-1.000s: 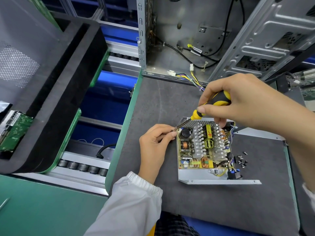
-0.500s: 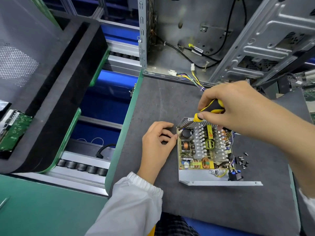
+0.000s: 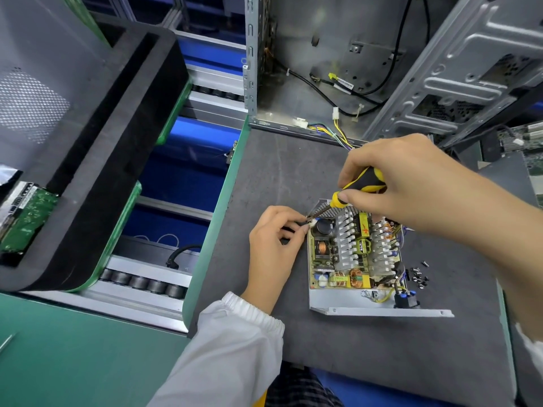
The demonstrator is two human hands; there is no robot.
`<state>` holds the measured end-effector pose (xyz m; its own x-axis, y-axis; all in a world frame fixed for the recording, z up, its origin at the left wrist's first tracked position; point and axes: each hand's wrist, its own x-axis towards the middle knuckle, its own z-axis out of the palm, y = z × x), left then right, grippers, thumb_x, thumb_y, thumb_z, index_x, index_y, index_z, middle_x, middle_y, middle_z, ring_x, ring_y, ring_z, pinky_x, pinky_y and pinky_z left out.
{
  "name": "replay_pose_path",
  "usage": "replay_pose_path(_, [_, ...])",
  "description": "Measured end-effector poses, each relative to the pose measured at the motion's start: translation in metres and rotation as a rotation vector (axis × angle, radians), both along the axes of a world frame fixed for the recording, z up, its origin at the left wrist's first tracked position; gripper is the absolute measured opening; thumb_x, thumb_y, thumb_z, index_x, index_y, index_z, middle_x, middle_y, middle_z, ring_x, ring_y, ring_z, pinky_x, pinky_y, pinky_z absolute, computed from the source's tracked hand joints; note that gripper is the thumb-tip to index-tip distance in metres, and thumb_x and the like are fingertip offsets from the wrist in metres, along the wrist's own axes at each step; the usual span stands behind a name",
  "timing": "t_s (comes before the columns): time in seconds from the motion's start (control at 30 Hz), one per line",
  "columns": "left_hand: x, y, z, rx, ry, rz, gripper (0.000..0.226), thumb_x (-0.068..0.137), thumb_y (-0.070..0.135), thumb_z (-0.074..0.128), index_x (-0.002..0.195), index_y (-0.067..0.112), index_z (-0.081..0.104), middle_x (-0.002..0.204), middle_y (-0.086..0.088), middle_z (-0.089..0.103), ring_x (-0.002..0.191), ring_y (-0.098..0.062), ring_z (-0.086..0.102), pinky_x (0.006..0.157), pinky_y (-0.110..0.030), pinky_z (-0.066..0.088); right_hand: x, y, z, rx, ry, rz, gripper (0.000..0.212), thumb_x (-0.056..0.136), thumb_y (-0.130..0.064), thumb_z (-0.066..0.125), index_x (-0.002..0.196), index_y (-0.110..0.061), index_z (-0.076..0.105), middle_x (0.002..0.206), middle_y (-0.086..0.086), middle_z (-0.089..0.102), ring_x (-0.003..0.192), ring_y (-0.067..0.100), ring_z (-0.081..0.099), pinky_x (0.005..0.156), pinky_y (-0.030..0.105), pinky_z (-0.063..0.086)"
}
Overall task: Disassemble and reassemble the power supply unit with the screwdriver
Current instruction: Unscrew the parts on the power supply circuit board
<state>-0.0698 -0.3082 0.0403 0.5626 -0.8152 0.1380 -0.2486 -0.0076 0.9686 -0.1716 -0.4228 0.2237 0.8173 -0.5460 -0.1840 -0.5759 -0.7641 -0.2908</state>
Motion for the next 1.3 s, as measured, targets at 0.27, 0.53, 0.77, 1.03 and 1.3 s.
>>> replay_pose_path(0.27, [0.0013, 0.0008, 0.0016, -0.008, 0.079, -0.046, 0.013, 0.082, -0.005, 0.072, 0.092, 0.003, 0.071, 0.098, -0.007, 0.061, 0.073, -0.009, 0.064, 0.067, -0.022, 0.055, -0.0026, 0.0004, 0.0007, 0.012, -0.019, -0.016, 0.008, 0.082, -0.032, 0.066, 0.079, -0.026, 0.062, 0.069, -0.016, 0.060, 0.061, -0.004, 0.057, 0.064, 0.003, 0.034])
replay_pose_path(0.53, [0.0038, 0.0010, -0.0016, -0.029, 0.181, 0.006, 0.012, 0.083, -0.002, 0.072, 0.088, 0.010, 0.071, 0.094, -0.003, 0.062, 0.074, -0.012, 0.063, 0.068, -0.026, 0.055, -0.0035, -0.0021, 0.0014, 0.101, -0.045, -0.054, 0.007, 0.081, -0.030, 0.067, 0.080, -0.024, 0.064, 0.058, -0.017, 0.063, 0.047, 0.003, 0.062, 0.061, -0.002, 0.033])
replay_pose_path(0.77, [0.0023, 0.0018, -0.0035, -0.052, 0.088, 0.038, 0.004, 0.081, -0.001, 0.075, 0.083, -0.001, 0.071, 0.091, -0.005, 0.062, 0.074, -0.013, 0.063, 0.065, -0.028, 0.057, -0.0022, -0.0001, 0.0016, 0.076, -0.021, -0.044, 0.009, 0.081, -0.036, 0.063, 0.079, -0.027, 0.061, 0.062, -0.014, 0.061, 0.050, 0.001, 0.060, 0.062, 0.002, 0.035])
replay_pose_path(1.03, [-0.0004, 0.0020, -0.0016, -0.068, -0.004, 0.051, 0.004, 0.082, -0.004, 0.074, 0.083, -0.002, 0.071, 0.090, -0.002, 0.062, 0.077, -0.011, 0.062, 0.067, -0.023, 0.055, 0.0005, 0.0023, 0.0020, 0.026, -0.002, -0.050, 0.021, 0.085, -0.044, 0.059, 0.074, -0.027, 0.057, 0.051, -0.003, 0.061, 0.052, 0.002, 0.058, 0.064, 0.021, 0.048])
replay_pose_path(1.3, [-0.0002, 0.0021, -0.0019, -0.068, 0.022, 0.019, 0.006, 0.080, -0.005, 0.075, 0.082, -0.001, 0.070, 0.088, -0.005, 0.063, 0.075, -0.011, 0.063, 0.067, -0.025, 0.055, -0.0031, -0.0043, 0.0015, 0.143, -0.049, -0.112, 0.022, 0.085, -0.040, 0.062, 0.071, -0.022, 0.060, 0.044, -0.005, 0.061, 0.040, 0.000, 0.059, 0.048, 0.016, 0.047])
